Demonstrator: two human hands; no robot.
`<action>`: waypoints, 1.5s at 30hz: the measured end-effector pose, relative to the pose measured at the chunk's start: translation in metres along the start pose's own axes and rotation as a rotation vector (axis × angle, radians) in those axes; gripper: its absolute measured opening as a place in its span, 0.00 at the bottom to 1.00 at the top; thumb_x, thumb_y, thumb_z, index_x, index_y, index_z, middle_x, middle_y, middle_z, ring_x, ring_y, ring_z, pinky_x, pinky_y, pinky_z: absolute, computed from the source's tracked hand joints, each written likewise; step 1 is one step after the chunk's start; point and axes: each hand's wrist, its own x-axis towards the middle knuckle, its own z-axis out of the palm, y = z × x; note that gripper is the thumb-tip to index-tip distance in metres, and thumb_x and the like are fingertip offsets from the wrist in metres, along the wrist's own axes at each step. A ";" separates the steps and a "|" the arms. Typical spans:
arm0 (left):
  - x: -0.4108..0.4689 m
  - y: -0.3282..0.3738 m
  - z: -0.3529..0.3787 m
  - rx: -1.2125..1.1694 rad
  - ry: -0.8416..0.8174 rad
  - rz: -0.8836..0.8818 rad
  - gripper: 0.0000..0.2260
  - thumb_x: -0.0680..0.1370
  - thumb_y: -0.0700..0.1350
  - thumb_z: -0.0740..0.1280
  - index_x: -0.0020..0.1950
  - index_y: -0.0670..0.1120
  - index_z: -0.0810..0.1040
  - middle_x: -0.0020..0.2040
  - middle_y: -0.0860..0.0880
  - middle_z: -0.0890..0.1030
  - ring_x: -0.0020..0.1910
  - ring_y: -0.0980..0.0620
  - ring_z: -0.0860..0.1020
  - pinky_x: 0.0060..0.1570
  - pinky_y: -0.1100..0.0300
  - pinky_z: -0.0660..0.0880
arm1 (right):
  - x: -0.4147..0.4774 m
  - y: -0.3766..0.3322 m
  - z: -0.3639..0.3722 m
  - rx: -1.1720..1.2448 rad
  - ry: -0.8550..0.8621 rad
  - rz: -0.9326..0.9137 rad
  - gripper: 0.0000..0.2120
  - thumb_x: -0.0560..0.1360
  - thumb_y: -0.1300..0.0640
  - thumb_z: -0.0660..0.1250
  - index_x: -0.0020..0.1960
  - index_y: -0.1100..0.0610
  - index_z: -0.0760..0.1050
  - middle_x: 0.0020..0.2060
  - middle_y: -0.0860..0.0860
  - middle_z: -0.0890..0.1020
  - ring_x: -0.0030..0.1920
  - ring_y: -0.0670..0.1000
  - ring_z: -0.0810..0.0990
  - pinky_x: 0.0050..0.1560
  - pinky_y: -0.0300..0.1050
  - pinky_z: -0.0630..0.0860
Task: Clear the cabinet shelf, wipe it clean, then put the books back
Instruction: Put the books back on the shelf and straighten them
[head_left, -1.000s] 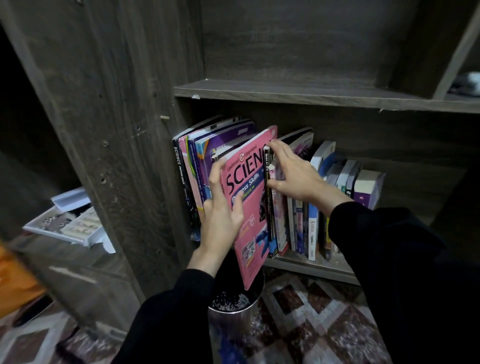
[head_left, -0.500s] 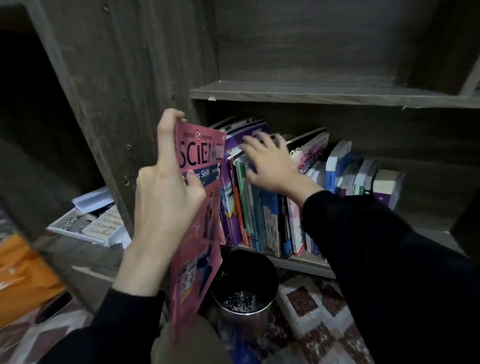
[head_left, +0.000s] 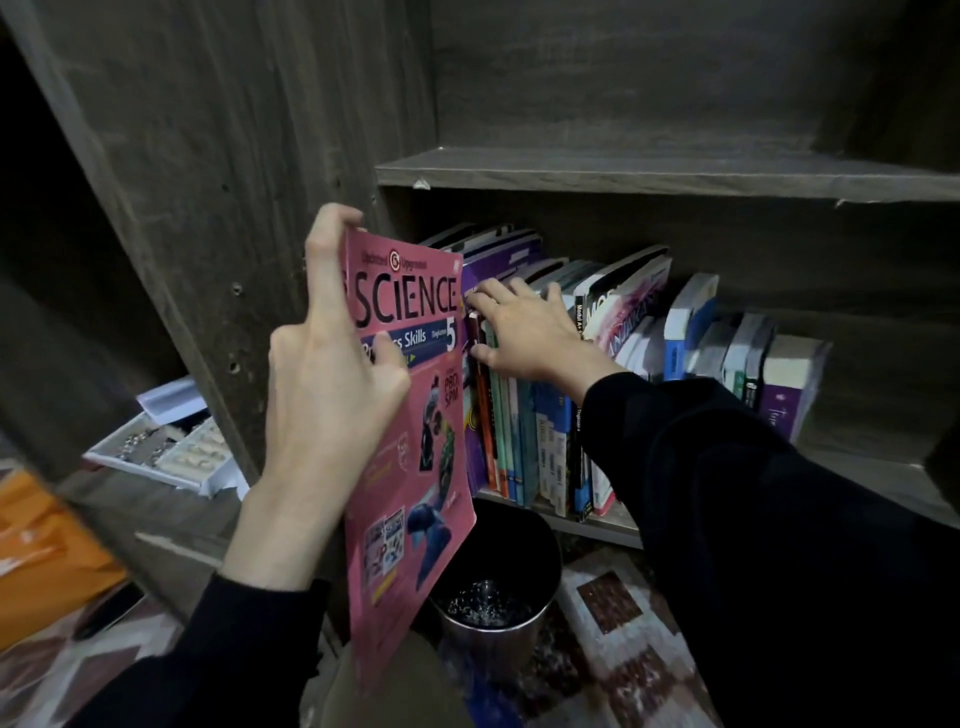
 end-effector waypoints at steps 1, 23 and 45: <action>0.001 0.001 0.000 -0.004 0.001 0.004 0.32 0.72 0.32 0.65 0.72 0.51 0.59 0.31 0.54 0.74 0.30 0.58 0.76 0.30 0.63 0.73 | -0.002 0.002 0.000 0.005 0.014 0.000 0.31 0.77 0.43 0.60 0.76 0.53 0.56 0.72 0.49 0.63 0.70 0.53 0.62 0.67 0.63 0.58; 0.010 -0.062 0.134 -0.103 0.000 0.050 0.29 0.78 0.36 0.62 0.69 0.56 0.50 0.40 0.38 0.79 0.32 0.38 0.79 0.35 0.46 0.78 | -0.017 0.011 0.002 0.023 0.054 -0.011 0.29 0.76 0.45 0.62 0.73 0.53 0.61 0.70 0.49 0.65 0.68 0.51 0.64 0.65 0.63 0.60; -0.093 -0.056 0.193 -0.356 -0.483 -0.687 0.39 0.76 0.30 0.56 0.75 0.44 0.30 0.75 0.40 0.30 0.76 0.44 0.35 0.74 0.52 0.40 | -0.004 0.010 0.007 0.076 0.059 -0.051 0.29 0.75 0.47 0.62 0.74 0.53 0.60 0.70 0.49 0.65 0.68 0.51 0.63 0.67 0.61 0.61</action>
